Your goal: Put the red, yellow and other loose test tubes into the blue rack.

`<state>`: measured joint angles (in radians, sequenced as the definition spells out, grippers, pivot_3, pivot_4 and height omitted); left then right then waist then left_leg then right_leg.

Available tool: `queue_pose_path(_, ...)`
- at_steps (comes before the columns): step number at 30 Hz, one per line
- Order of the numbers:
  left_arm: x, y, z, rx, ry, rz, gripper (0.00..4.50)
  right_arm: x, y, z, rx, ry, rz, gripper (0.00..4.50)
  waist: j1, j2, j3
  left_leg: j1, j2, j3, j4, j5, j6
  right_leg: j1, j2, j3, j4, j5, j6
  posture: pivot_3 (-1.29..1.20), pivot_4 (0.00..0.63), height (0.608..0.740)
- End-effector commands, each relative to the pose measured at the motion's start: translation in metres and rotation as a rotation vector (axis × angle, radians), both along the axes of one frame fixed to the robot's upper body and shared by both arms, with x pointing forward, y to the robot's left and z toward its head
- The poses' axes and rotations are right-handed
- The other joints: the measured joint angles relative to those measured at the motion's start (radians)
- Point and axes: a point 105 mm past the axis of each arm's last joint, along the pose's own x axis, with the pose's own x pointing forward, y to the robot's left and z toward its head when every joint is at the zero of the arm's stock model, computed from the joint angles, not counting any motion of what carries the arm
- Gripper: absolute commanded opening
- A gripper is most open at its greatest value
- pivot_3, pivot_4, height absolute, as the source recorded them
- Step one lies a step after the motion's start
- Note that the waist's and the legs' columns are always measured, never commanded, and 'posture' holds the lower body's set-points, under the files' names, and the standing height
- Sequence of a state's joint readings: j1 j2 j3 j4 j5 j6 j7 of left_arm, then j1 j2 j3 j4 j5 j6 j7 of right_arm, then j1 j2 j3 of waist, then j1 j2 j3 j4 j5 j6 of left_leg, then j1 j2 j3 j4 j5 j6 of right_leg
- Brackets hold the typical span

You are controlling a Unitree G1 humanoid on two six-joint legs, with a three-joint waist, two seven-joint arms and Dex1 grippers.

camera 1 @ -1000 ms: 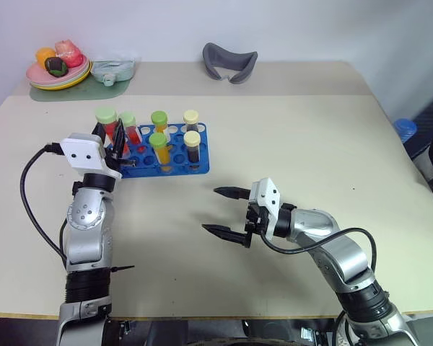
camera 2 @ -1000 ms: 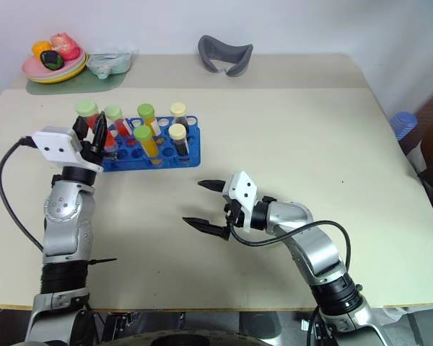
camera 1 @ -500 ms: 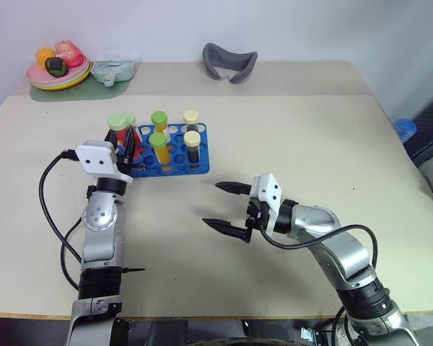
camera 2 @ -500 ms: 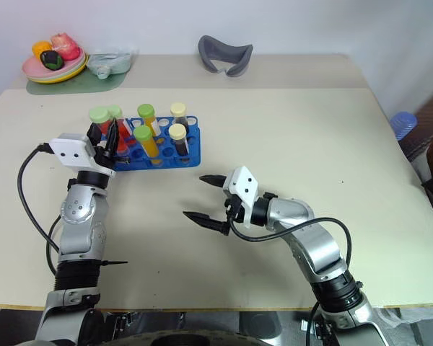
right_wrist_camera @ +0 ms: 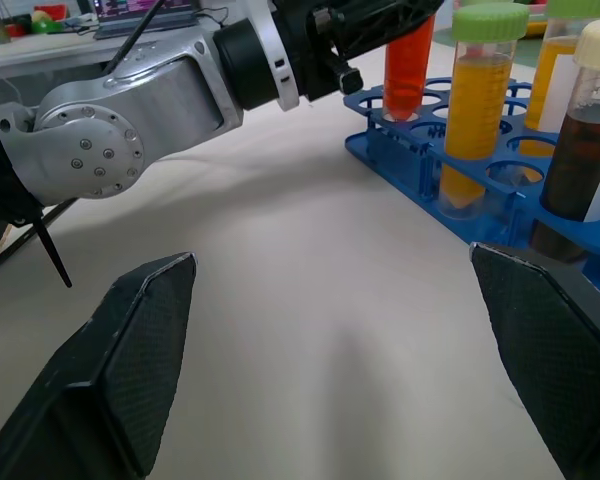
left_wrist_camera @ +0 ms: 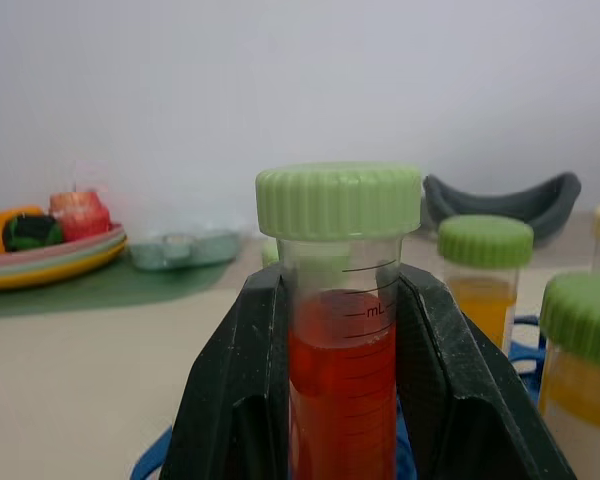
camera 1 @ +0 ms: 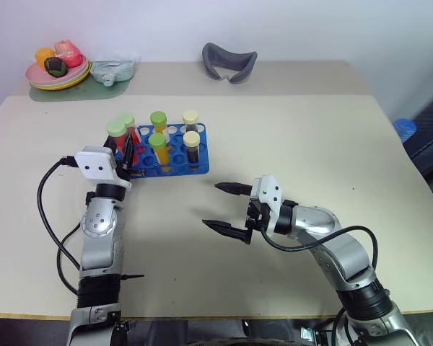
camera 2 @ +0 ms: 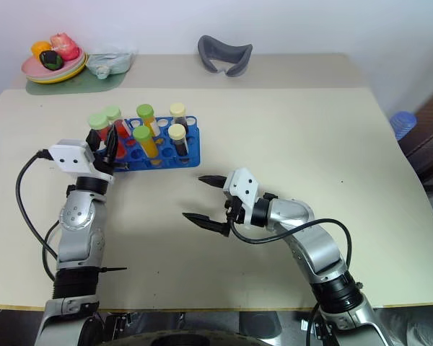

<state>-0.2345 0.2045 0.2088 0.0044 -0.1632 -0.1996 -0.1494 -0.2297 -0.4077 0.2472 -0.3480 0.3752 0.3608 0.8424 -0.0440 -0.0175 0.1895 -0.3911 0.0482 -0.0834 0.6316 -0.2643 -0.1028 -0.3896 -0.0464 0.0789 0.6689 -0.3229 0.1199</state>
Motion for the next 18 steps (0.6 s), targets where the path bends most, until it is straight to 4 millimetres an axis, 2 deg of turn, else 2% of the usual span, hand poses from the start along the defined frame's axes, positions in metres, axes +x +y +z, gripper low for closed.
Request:
queue_pose_path(1,-0.003,0.001,0.009,0.021,-0.031,0.011,0.83,-0.003,0.002,0.006,0.024,-0.024,0.013,4.5,0.0,0.0,0.0,0.0,0.0,0.0,0.0,0.0,0.0,0.0,0.0,0.0,0.0,0.0,0.0,0.0,0.15,0.74)
queue_pose_path(7,-0.001,0.001,0.006,0.022,-0.014,0.008,0.83,-0.002,0.004,0.011,0.028,-0.028,0.009,4.5,0.0,0.0,0.0,0.0,0.0,0.0,0.0,0.0,0.0,0.0,0.0,0.0,0.0,0.0,0.0,0.0,0.15,0.74)
queue_pose_path(14,-0.002,0.006,0.006,0.024,-0.004,0.029,4.27,-0.002,0.002,0.009,0.026,-0.024,0.004,4.5,0.001,0.0,0.0,0.0,0.0,0.0,0.0,0.0,0.0,0.0,0.0,0.0,0.0,0.0,0.0,0.0,0.15,0.74)
queue_pose_path(18,-0.014,0.012,0.017,0.007,-0.027,0.013,4.27,0.0,0.0,0.009,0.033,-0.03,-0.014,4.5,-0.001,0.0,0.0,0.0,0.0,0.0,0.0,0.0,0.0,0.0,0.0,0.0,0.0,0.0,0.0,0.0,0.15,0.74)
